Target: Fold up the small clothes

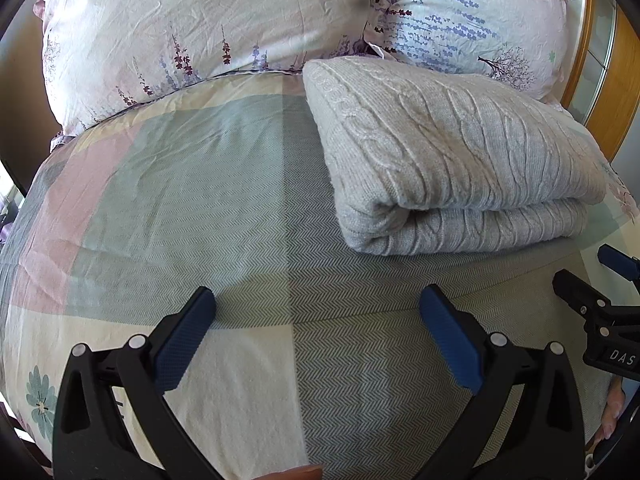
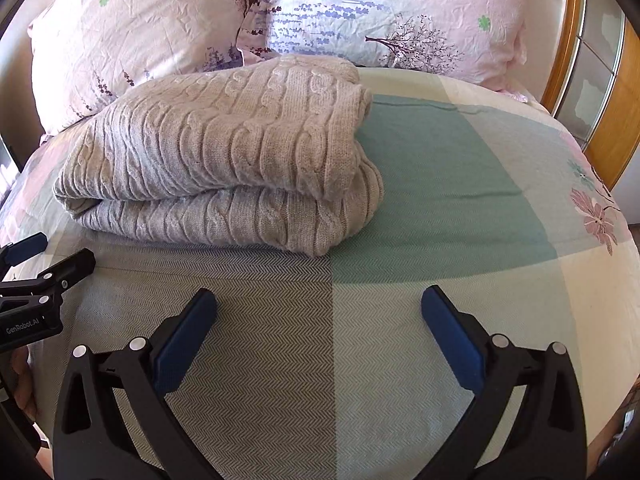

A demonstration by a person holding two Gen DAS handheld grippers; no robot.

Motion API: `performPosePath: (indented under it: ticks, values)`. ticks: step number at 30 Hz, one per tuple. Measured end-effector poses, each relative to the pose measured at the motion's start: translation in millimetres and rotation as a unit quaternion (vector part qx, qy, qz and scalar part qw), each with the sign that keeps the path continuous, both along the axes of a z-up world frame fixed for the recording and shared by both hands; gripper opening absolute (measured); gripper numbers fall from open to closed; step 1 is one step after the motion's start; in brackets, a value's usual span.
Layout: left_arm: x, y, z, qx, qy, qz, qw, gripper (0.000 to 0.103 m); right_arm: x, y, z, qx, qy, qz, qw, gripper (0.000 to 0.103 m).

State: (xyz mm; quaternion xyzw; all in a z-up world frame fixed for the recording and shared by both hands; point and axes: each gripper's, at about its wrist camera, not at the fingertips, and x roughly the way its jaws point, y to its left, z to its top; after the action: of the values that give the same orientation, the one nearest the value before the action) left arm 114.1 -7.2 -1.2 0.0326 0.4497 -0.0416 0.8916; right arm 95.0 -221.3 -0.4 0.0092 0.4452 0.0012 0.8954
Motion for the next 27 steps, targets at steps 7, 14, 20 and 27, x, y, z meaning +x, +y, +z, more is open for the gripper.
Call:
performPosePath:
  ticks: [7,14,20,27]
  values:
    - [-0.4,-0.2,0.1,0.0,0.0,0.0,1.0,0.101,-0.2,0.5,-0.3,0.0,0.0,-0.001,1.0,0.102]
    - [-0.5,-0.2,0.2,0.0,0.0,0.0,1.0,0.101,-0.2,1.1,-0.7,0.0,-0.001,-0.002,1.0,0.102]
    - [-0.6,-0.1,0.2,0.0,0.0,0.0,1.0,0.101,-0.1,1.4,-0.9,0.0,-0.001,-0.003,1.0,0.102]
    - [-0.7,0.1,-0.1,0.0,0.0,0.001,1.0,0.101,0.0,1.8,-0.8,0.0,-0.001,-0.004,1.0,0.102]
